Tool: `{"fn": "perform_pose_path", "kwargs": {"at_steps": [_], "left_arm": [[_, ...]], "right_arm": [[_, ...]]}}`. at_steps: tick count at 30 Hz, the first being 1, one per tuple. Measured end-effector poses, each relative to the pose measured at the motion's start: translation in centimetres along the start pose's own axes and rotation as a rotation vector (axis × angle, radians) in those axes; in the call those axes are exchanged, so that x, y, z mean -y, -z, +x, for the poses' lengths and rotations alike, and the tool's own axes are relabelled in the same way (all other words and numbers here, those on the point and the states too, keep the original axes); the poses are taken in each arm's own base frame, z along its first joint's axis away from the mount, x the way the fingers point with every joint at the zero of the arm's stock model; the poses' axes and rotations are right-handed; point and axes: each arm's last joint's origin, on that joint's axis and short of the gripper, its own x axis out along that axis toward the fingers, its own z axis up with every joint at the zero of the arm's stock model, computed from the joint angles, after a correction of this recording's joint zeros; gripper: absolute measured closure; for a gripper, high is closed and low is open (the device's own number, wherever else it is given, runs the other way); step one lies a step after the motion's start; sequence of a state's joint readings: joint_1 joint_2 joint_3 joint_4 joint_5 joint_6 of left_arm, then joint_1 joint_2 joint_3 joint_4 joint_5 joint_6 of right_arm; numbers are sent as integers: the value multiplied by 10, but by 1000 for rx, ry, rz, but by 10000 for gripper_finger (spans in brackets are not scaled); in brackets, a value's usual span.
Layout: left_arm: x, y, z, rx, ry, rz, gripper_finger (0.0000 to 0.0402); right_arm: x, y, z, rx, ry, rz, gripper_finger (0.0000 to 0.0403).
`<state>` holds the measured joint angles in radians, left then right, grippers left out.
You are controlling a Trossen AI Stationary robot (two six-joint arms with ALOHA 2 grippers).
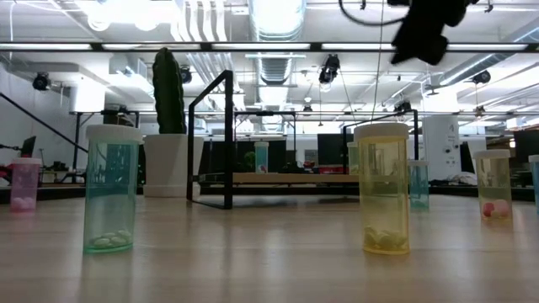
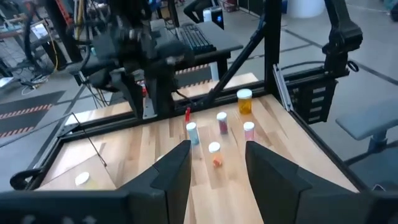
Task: Pick and place medicine bottles onto shelf by color
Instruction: Put the green pill bottle on the shelf aligned with the other green pill bottle
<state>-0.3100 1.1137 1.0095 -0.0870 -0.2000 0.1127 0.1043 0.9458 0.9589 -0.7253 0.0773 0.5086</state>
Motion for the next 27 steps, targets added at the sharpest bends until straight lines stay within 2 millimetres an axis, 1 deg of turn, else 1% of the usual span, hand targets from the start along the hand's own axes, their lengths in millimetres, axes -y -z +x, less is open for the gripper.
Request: {"fn": "perform_pose_path", "kwargs": {"at_steps": [2, 6, 12, 17, 21, 27], "left_arm": [[-1, -1, -4, 11, -3, -3, 266], [-3, -5, -9, 30, -5, -6, 266], [-4, -8, -15, 48, -13, 19, 266], [-7, -9, -20, 45, -85, 85, 266], [-10, -10, -25, 32, -139, 138, 266], [-10, -6, -25, 12, -148, 148, 266]], "right_arm": [[0, -1, 3, -83, 65, 108, 242], [-2, -1, 16, -200, 156, 195, 220], [0, 4, 38, -322, 274, 255, 167], [7, 14, 56, -375, 349, 328, 135], [11, 19, 67, -406, 396, 361, 129], [13, 17, 83, -409, 423, 402, 137]]}}
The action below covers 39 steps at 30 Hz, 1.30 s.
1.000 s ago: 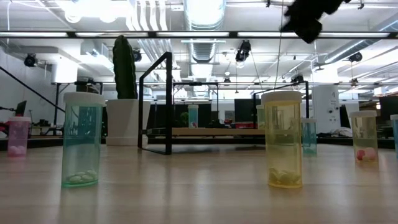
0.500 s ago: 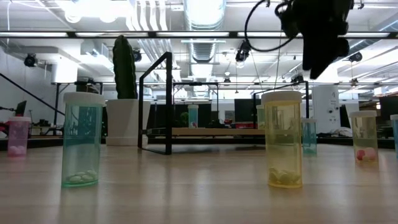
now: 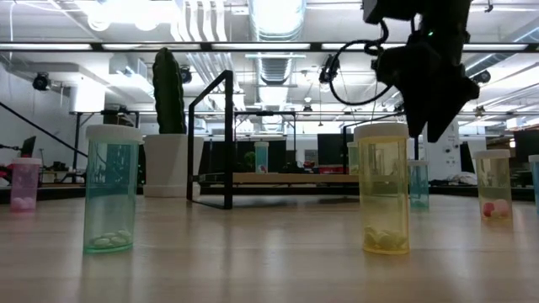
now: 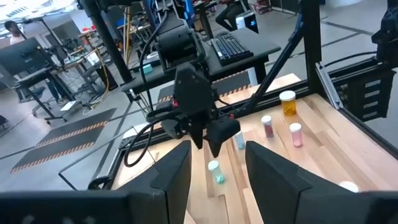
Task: Pick and place medicine bottles onto shelf by color
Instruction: Put the green pill bottle on the shelf aligned with the other green pill bottle
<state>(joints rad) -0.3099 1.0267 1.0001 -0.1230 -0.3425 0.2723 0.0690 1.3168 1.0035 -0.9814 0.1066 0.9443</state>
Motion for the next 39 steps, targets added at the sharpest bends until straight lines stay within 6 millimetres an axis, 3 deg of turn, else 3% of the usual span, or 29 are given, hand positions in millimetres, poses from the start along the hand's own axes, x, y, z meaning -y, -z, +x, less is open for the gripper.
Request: {"fn": "perform_pose_path", "kwargs": {"at_steps": [6, 14, 23, 31, 39], "left_arm": [[6, 20, 2, -20, 1, 5, 266], [2, 25, -14, 43, -18, -21, 266], [-1, 29, -24, 98, -32, -41, 266], [-3, 31, -30, 125, -41, -51, 266], [-2, 32, -30, 116, -38, -47, 266]], "right_arm": [[-8, -4, 21, -36, 49, -5, 145], [-12, -5, 33, -62, 70, -31, 158], [-15, -6, 43, -85, 73, -46, 232], [-16, -7, 42, -84, 54, -51, 296], [-24, -15, 31, -70, 4, -78, 288]]}}
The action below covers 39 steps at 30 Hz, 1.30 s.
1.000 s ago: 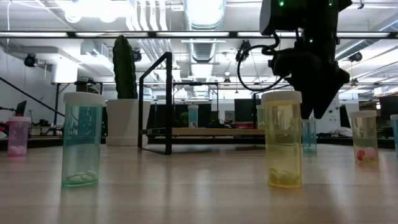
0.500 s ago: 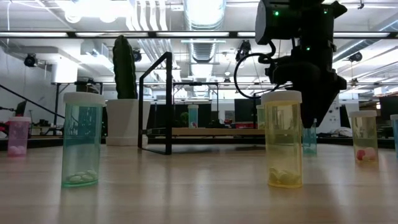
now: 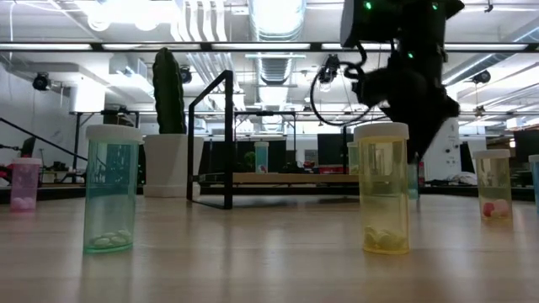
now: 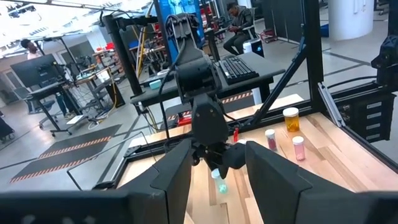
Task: Pick and place medicine bottles onto shelf by color
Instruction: Put the green pill bottle on the shelf aligned with the other green pill bottle
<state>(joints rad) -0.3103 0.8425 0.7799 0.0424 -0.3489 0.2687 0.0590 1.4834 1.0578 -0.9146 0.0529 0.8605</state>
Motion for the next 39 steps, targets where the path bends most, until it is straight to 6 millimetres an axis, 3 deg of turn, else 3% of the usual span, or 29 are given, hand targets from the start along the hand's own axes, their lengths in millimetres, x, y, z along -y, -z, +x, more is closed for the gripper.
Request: {"fn": "perform_pose_path", "kwargs": {"at_steps": [8, 16, 26, 32, 39], "left_arm": [[0, 1, 0, -6, 2, 3, 266], [0, 1, 0, -8, 2, 4, 266], [-1, 2, -3, -17, 4, 6, 266], [-2, 0, -5, -5, 1, 2, 266], [-3, -1, -6, 0, -1, 5, 266]], "right_arm": [[-27, -28, -37, 116, -120, -91, 292], [-50, -76, -34, 145, -106, -238, 291], [-38, -135, -37, 193, -81, -315, 292], [-37, -150, -34, 210, -86, -327, 290], [-39, -156, -31, 228, -87, -344, 290]]}}
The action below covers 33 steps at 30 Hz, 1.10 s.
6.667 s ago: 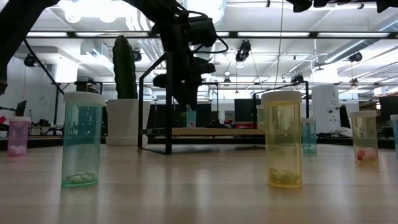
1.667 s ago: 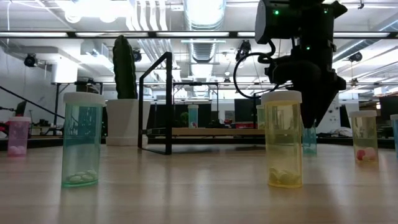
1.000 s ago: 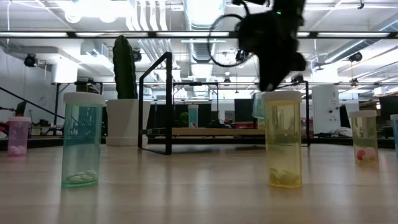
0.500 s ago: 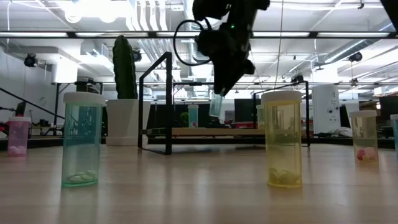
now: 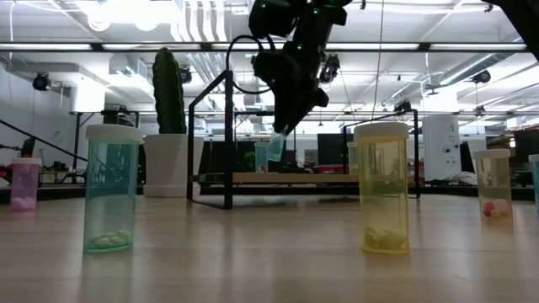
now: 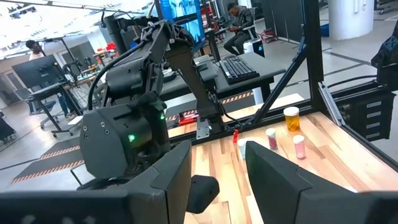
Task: Pick and place medicine bottles onto shelf by color
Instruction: Put the green pill bottle on the shelf aligned with the other green pill bottle
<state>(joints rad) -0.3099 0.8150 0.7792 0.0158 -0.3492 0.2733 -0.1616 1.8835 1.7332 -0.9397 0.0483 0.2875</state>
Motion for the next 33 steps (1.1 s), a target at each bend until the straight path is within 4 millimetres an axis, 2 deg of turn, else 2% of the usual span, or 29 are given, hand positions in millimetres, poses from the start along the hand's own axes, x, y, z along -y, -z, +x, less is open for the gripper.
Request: {"fn": "perform_pose_path", "kwargs": {"at_steps": [18, 23, 33], "left_arm": [[0, 0, 0, 1, 0, 2, 266], [0, 0, 0, 0, 0, 3, 266], [0, 0, 0, 1, 0, 4, 266]], "right_arm": [[2, -2, 17, -20, 14, -13, 287], [3, -1, 24, -36, 21, -12, 276], [5, -3, 25, -21, 21, -1, 245]]}}
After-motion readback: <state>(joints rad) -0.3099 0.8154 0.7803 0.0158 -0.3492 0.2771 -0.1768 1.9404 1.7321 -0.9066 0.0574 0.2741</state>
